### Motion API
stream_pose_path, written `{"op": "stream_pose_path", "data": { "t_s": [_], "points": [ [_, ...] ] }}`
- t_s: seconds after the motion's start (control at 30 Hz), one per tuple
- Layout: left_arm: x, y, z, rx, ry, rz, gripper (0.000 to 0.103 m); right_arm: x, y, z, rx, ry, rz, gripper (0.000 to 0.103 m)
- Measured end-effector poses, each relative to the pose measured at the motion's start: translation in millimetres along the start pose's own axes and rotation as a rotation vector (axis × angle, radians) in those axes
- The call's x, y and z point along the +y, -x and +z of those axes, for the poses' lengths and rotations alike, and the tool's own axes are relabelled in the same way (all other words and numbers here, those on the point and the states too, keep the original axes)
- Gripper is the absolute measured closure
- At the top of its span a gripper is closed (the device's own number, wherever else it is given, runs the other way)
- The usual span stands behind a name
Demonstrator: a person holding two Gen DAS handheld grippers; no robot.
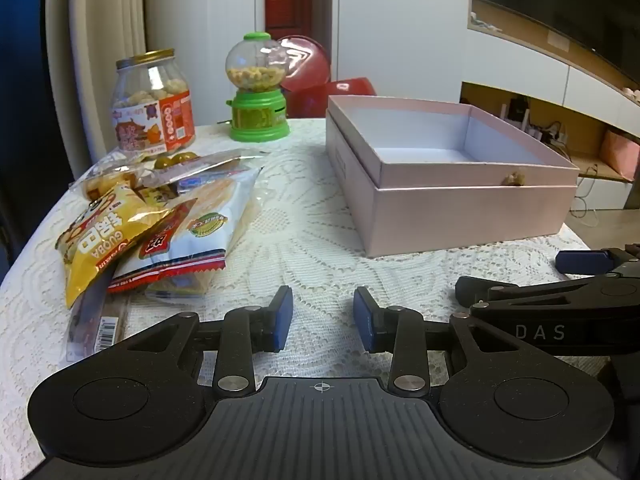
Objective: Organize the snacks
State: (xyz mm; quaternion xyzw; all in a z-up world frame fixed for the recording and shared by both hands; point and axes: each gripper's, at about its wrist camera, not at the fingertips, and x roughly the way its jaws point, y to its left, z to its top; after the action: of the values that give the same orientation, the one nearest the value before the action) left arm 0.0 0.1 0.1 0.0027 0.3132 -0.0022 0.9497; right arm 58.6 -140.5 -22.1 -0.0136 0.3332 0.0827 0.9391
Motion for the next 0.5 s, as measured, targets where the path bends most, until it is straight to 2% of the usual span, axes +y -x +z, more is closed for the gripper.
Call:
{"op": "stream_pose_path", "data": {
  "t_s": [0.5],
  "points": [
    [0.1, 0.0, 0.1, 0.0, 0.004, -0.003, 0.064, 0.1, 3.0, -3.5, -0.001, -0.002, 0.001, 0.0]
  ]
}}
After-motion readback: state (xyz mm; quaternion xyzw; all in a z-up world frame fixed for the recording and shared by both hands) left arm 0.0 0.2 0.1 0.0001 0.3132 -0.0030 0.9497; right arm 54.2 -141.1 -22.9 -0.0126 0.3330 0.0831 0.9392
